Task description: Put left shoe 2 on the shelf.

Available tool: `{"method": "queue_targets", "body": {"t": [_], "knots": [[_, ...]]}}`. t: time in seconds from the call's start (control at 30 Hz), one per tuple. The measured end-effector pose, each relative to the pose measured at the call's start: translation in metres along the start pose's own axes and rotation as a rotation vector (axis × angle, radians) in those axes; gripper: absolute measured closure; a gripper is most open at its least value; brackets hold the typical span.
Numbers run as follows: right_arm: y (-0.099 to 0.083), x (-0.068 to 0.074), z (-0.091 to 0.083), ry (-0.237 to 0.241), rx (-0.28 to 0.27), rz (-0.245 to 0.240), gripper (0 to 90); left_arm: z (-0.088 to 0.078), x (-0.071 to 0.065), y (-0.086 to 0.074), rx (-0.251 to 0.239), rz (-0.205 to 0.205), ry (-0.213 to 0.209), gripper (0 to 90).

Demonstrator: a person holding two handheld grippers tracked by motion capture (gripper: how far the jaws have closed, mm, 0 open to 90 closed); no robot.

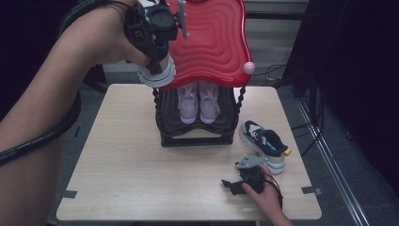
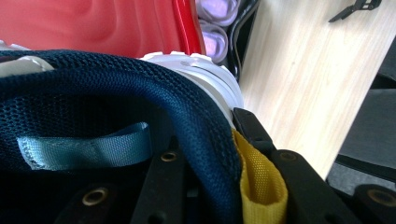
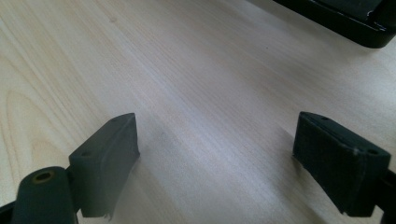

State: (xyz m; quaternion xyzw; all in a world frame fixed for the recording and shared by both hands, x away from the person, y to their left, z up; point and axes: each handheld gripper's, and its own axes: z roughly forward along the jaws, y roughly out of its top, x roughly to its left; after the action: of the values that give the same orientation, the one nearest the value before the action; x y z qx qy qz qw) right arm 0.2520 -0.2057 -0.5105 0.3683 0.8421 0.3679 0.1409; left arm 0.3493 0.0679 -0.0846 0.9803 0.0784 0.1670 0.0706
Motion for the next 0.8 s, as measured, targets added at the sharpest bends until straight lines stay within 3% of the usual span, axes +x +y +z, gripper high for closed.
{"method": "queue_targets", "body": {"t": [0.27, 0.8], "knots": [[0.000, 0.000, 0.000, 0.001, -0.001, -0.002, 13.5, 0.011, 0.009, 0.022, -0.006, 0.051, 0.020, 74.1], [0.000, 0.000, 0.000, 0.001, -0.001, -0.001, 13.5, 0.033, 0.025, 0.040, 0.011, 0.105, 0.025, 74.0]]}}
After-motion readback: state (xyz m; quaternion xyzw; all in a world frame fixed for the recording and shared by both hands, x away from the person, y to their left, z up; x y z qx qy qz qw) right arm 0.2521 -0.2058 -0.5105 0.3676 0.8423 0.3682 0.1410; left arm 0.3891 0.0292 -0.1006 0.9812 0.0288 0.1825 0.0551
